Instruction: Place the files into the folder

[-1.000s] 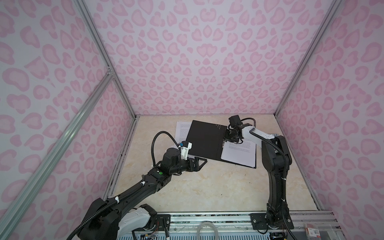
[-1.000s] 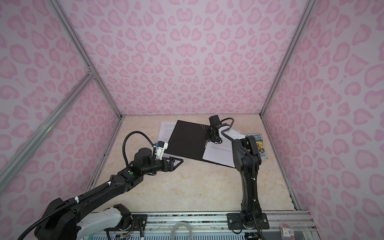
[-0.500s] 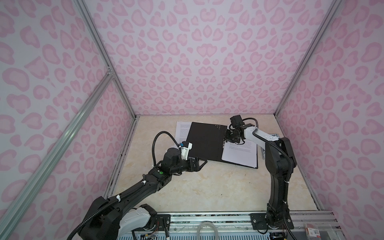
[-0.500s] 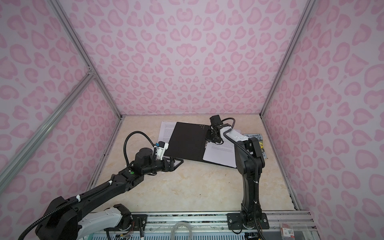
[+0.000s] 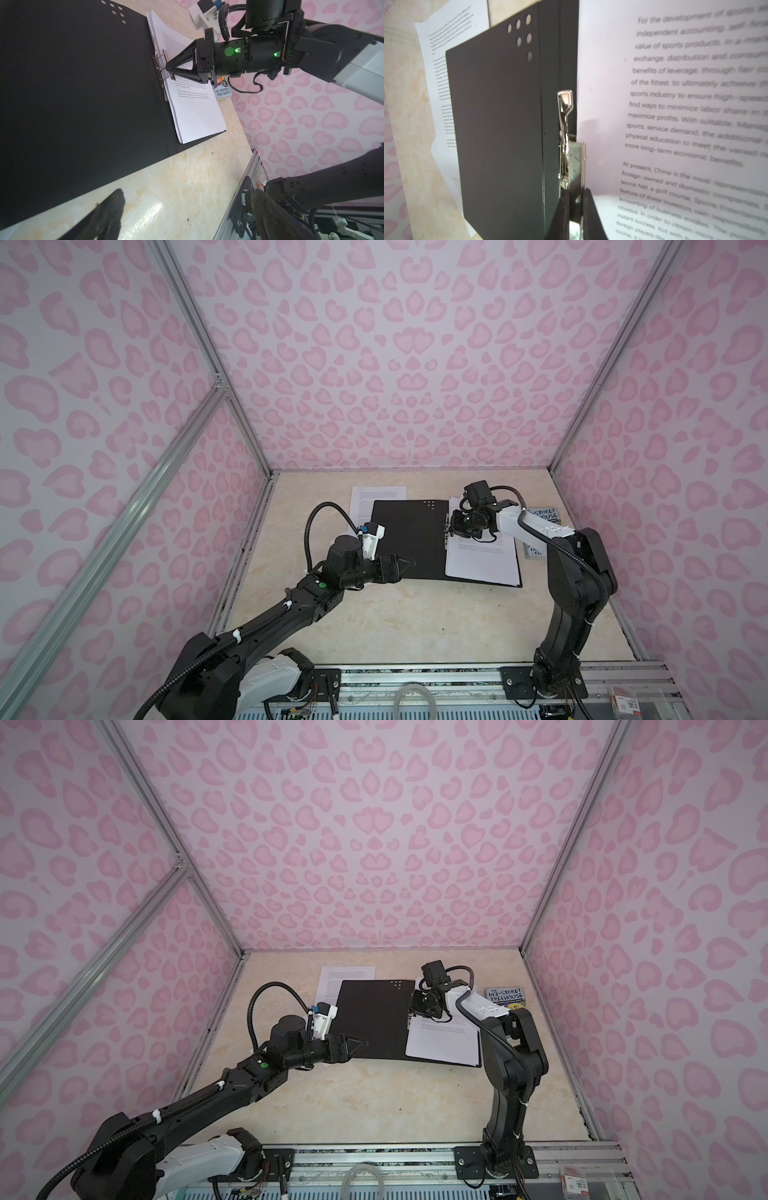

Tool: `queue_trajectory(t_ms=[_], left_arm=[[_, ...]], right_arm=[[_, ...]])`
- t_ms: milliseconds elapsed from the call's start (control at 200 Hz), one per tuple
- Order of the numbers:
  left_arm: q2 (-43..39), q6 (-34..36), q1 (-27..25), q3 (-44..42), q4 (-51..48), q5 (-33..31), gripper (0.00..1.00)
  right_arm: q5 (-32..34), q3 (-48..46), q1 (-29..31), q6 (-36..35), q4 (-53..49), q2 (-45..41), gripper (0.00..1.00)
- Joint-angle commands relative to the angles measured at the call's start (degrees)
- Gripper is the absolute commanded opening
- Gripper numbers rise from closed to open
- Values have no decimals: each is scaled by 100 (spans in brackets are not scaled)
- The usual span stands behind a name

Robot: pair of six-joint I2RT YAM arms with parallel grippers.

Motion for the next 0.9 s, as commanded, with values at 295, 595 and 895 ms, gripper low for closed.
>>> queue_trajectory(t_ms=[295,595,895], left_arm=[[-63,161,1,104,-165,-162,97],[-42,195,1,113,-200,-221,97],[64,255,1,146,-259,-308,97]], right_arm=[[-517,-1434,199,-45,865,-904,6],[-624,-2346,279,-38,1368,-1186,7],[-634,-2480,279,-214,1382,-1113,9]])
